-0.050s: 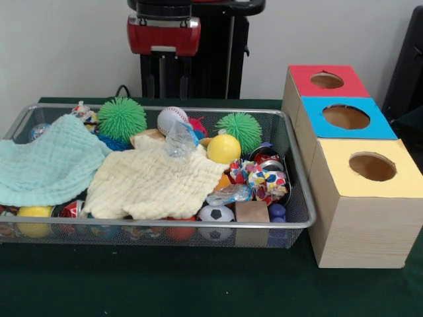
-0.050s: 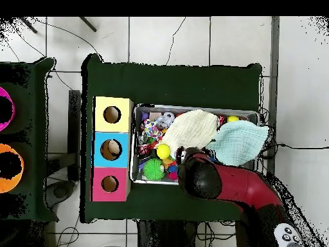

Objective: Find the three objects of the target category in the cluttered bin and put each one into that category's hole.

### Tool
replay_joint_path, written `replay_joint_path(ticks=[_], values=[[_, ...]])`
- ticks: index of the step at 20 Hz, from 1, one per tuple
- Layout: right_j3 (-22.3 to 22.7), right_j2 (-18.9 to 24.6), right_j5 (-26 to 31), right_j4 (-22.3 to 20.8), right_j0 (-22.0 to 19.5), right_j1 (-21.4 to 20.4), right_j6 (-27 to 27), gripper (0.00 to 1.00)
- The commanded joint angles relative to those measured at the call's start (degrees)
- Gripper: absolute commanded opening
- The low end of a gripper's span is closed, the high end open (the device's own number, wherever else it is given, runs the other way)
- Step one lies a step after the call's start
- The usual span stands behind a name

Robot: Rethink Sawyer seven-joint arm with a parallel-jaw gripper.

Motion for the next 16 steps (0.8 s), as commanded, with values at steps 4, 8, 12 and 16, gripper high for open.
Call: replay_joint_path(ticks=[4,8,12,16], values=[[-3.1,-4.4,-6.6,-6.6,4.3,11.7,6.4,1.00],[-5.5,-4.9,-9.5,-6.7,4.7,16.1,6.6,1.00],[-8.0,-4.2,-10.1,-6.7,3.8,19.6,5.3,1.00],[-9.9,-4.7,-10.2,-7.0,4.0,21.5,4.5,1.00]])
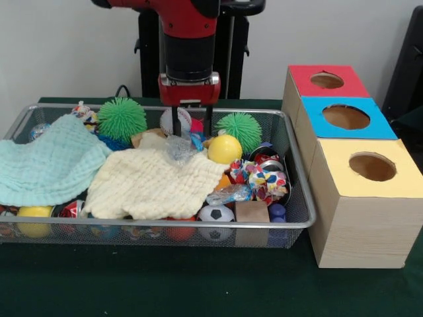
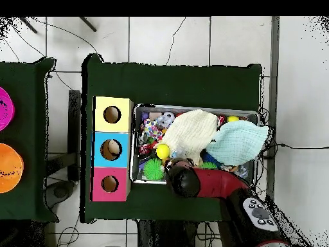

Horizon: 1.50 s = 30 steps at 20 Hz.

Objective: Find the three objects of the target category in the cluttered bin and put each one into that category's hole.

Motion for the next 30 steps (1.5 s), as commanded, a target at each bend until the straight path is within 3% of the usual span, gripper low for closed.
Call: replay_joint_path(ticks=[1,14,21,25,30], values=[[-8.8,-0.8,-3.3,-3.2,-0.2,7.1,4.3,1.00],[-11.7,1.2,-1.7,-2.1,-1.9,8.9,3.5,1.00],[-10.9,4.1,2.0,-0.7,-4.3,5.3,2.0,1.00],[-12.8,5.6,1.5,0.1,-5.5,6.8,2.4,1.00],[-15.7,3.1,-0.6,0.3,-2.9,8.3,4.9,1.00]])
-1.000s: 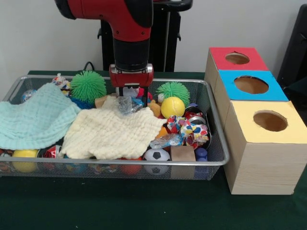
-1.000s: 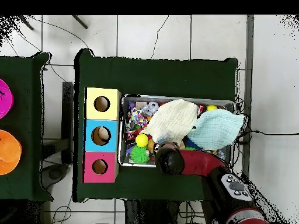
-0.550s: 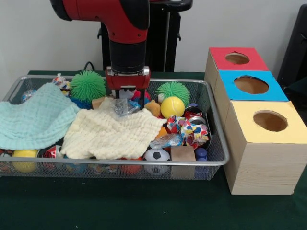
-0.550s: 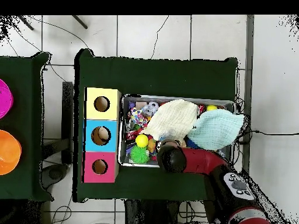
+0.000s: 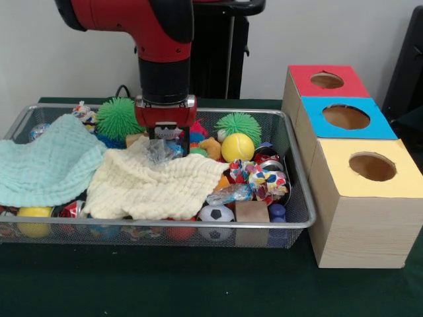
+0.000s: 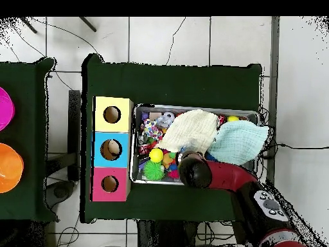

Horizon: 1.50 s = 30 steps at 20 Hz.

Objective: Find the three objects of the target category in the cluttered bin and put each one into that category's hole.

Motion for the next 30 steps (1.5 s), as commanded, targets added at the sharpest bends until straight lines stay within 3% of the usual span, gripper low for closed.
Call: replay_joint_path(ticks=[1,13,19,23,26,27,30], values=[[-10.2,2.7,-1.1,0.6,0.6,4.0,5.1,1.00],[-18.3,-2.0,-4.4,1.9,5.0,9.1,8.4,1.00],[-21.2,-1.8,-4.0,3.7,5.1,10.8,9.2,1.00],[-23.2,-0.5,-0.1,6.0,4.7,11.4,9.1,1.00],[-22.9,0.6,-4.6,6.0,3.9,11.5,10.1,1.00],[-22.8,-0.6,-7.5,6.0,4.8,11.6,11.4,0.00],[-24.0,-6.4,-12.3,7.0,9.2,12.3,14.9,0.00]])
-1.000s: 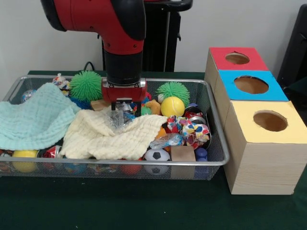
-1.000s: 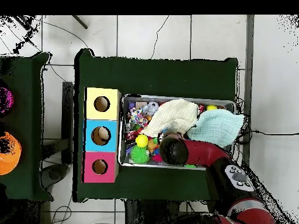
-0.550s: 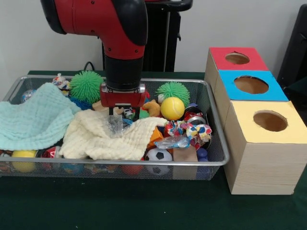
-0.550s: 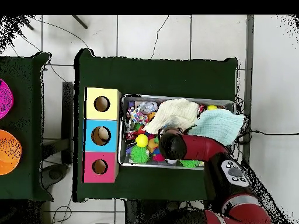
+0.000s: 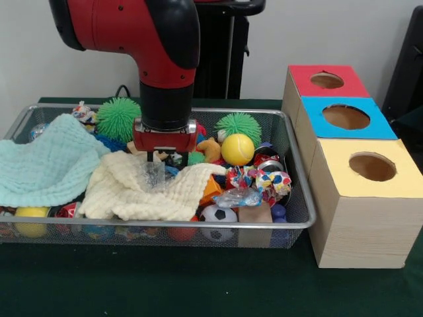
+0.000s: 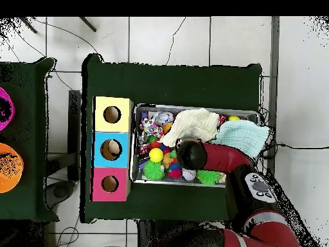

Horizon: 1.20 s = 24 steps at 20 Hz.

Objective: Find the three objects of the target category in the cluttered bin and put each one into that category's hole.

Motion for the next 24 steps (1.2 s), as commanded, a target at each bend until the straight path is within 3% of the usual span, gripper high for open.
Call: replay_joint_path(ticks=[1,4,7,9,13,17,24], values=[[-13.6,-4.0,-19.2,4.0,4.4,8.1,15.0,0.00],[-12.8,-4.2,-17.4,4.5,4.9,6.8,14.4,0.00],[-10.3,-1.2,-13.5,4.0,2.8,4.0,11.5,0.00],[-7.1,0.3,-10.3,4.0,1.8,-0.2,10.4,0.00],[2.1,2.0,-2.3,6.1,0.4,-12.6,9.7,0.00],[10.1,1.5,-3.5,7.3,0.3,-20.4,12.1,0.00],[19.0,1.8,-3.8,11.4,0.8,-28.5,14.6,0.00]])
